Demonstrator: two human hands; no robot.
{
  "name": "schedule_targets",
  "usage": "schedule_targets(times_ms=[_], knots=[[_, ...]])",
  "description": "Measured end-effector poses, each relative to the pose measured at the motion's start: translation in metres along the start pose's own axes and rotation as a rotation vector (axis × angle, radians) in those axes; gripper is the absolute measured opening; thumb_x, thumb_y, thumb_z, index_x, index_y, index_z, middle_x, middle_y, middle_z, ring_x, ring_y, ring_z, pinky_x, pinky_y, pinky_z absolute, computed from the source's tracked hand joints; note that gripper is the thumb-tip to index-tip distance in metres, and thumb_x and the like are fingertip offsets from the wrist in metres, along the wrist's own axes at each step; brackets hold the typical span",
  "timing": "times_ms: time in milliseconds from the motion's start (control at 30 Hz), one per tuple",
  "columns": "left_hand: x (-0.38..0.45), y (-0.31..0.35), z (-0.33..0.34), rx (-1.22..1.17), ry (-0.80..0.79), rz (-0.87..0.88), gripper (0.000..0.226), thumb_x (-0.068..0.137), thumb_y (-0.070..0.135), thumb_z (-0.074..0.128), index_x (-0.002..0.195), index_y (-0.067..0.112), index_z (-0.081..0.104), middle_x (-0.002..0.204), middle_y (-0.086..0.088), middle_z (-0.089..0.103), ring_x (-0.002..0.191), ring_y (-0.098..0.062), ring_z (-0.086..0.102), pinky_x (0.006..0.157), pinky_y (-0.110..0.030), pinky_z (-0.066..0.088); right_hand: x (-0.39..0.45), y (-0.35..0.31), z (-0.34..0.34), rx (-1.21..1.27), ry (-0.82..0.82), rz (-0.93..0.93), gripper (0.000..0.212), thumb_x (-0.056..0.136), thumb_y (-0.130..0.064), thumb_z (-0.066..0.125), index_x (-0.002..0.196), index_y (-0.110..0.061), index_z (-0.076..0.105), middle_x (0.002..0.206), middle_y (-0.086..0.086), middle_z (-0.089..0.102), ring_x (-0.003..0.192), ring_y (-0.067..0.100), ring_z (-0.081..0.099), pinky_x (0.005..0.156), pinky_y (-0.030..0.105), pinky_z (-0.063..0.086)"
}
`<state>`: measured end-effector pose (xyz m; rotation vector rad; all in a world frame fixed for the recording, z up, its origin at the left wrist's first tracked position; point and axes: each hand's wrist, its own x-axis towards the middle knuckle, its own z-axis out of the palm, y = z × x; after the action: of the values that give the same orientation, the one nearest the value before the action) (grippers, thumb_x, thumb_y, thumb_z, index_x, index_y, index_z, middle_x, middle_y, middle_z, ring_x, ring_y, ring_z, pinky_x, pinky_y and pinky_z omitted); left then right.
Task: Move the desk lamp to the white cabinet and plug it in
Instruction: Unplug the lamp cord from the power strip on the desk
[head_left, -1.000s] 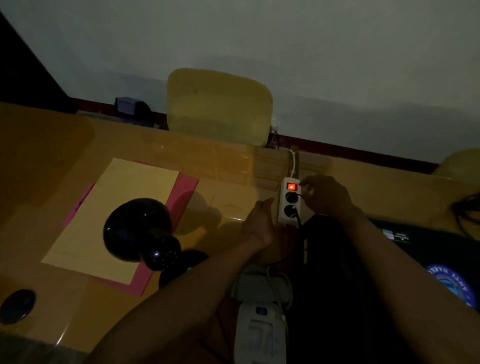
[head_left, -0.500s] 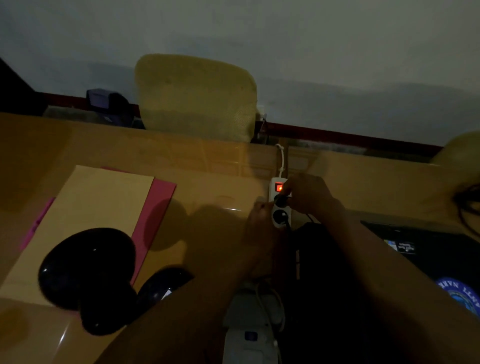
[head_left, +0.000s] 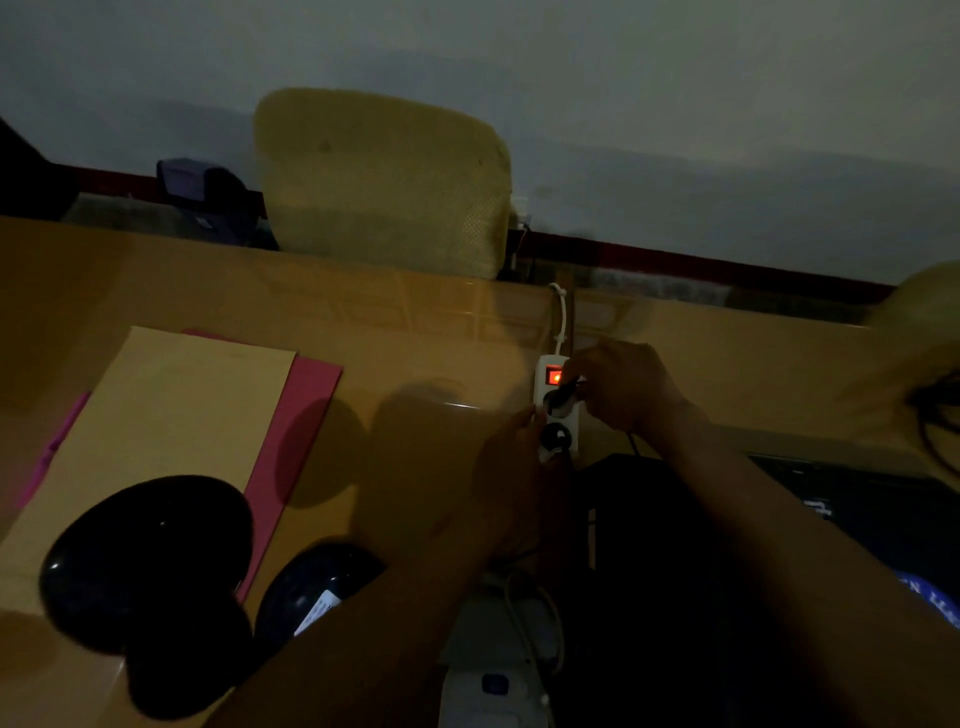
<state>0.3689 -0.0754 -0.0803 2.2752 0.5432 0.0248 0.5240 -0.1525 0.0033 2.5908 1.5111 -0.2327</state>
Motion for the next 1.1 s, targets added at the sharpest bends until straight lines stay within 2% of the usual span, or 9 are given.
schedule_targets(times_ms=[167, 333, 500, 600, 667, 800, 900, 967, 1100], knots=[[-0.002, -0.001, -0.004, 0.092, -0.004, 0.002, 0.065, 0.091, 0.045, 0.063, 0.146, 0.016, 0.044, 0.151, -0.007, 0.046, 0.124, -0.031, 0.055, 0.093, -0.038, 0.047, -0.01, 0.006, -0.011, 0.118, 0.11, 0.099, 0.016, 0.088, -0.034, 0.066, 0.1, -0.041, 0.074, 0.11, -0.014, 0.072, 0.1, 0.013, 0.065, 0.066, 0.022, 0.032], [-0.024, 0.004, -0.029, 0.145, -0.111, -0.021, 0.08, 0.091, 0.042, 0.062, 0.156, 0.02, 0.02, 0.166, -0.007, 0.008, 0.15, -0.024, 0.017, 0.115, -0.041, 0.029, -0.038, -0.017, -0.029, 0.42, 0.296, 0.279, 0.013, 0.086, -0.047, 0.067, 0.095, -0.042, 0.073, 0.105, -0.018, 0.072, 0.09, 0.01, 0.068, 0.066, 0.024, 0.045], [-0.064, 0.027, -0.081, -0.273, -0.028, -0.157, 0.061, 0.089, 0.0, 0.06, 0.146, 0.009, 0.039, 0.152, -0.017, 0.033, 0.14, -0.029, 0.035, 0.116, -0.036, 0.031, -0.084, -0.052, -0.065, 0.797, 0.448, 0.296, 0.014, 0.077, -0.051, 0.072, 0.087, -0.042, 0.073, 0.085, -0.024, 0.069, 0.066, -0.008, 0.062, 0.061, 0.01, 0.046], [-0.095, 0.035, -0.101, -0.395, -0.012, -0.093, 0.045, 0.089, 0.003, 0.061, 0.13, 0.022, 0.057, 0.136, -0.004, 0.055, 0.123, -0.017, 0.052, 0.099, -0.021, 0.045, -0.114, -0.074, -0.08, 0.866, 0.52, 0.307, 0.014, 0.078, -0.042, 0.078, 0.09, -0.038, 0.074, 0.079, -0.028, 0.065, 0.066, -0.016, 0.062, 0.059, 0.002, 0.046], [-0.11, 0.041, -0.11, -0.414, -0.08, -0.074, 0.037, 0.091, 0.008, 0.062, 0.123, 0.026, 0.061, 0.127, 0.003, 0.062, 0.116, -0.013, 0.058, 0.092, -0.017, 0.048, -0.132, -0.082, -0.086, 0.938, 0.523, 0.385, 0.015, 0.077, -0.038, 0.081, 0.09, -0.031, 0.077, 0.081, -0.023, 0.069, 0.069, -0.013, 0.066, 0.061, 0.005, 0.049], [-0.138, 0.058, -0.127, -0.476, -0.251, -0.051, 0.039, 0.094, 0.013, 0.063, 0.132, 0.018, 0.057, 0.129, -0.004, 0.062, 0.116, -0.018, 0.06, 0.096, -0.033, 0.05, -0.167, -0.101, -0.099, 1.266, 0.502, 0.507, 0.019, 0.074, -0.031, 0.085, 0.091, -0.024, 0.078, 0.087, -0.007, 0.076, 0.076, 0.013, 0.075, 0.069, 0.035, 0.063], [-0.157, 0.071, -0.13, -0.571, -0.312, 0.043, 0.043, 0.097, 0.006, 0.058, 0.139, 0.009, 0.051, 0.132, -0.015, 0.06, 0.115, -0.021, 0.06, 0.086, -0.019, 0.05, -0.185, -0.119, -0.103, 1.405, 0.542, 0.515, 0.018, 0.075, -0.024, 0.085, 0.092, -0.024, 0.076, 0.09, -0.005, 0.076, 0.082, 0.014, 0.076, 0.066, 0.034, 0.064], [-0.164, 0.076, -0.129, -0.556, -0.335, 0.023, 0.043, 0.098, 0.002, 0.054, 0.14, 0.005, 0.048, 0.131, -0.015, 0.06, 0.106, -0.01, 0.06, 0.077, -0.006, 0.048, -0.194, -0.131, -0.104, 1.525, 0.559, 0.536, 0.017, 0.078, -0.02, 0.082, 0.093, -0.021, 0.075, 0.09, -0.004, 0.076, 0.084, 0.016, 0.076, 0.063, 0.033, 0.063], [-0.184, 0.078, -0.117, -0.572, -0.46, -0.014, 0.041, 0.098, -0.006, 0.048, 0.139, -0.004, 0.046, 0.106, -0.003, 0.062, 0.089, -0.002, 0.06, 0.085, -0.016, 0.048, -0.207, -0.145, -0.106, 1.687, 0.593, 0.515, 0.009, 0.082, -0.019, 0.078, 0.089, -0.023, 0.072, 0.081, -0.008, 0.077, 0.076, 0.013, 0.074, 0.06, 0.03, 0.06]])
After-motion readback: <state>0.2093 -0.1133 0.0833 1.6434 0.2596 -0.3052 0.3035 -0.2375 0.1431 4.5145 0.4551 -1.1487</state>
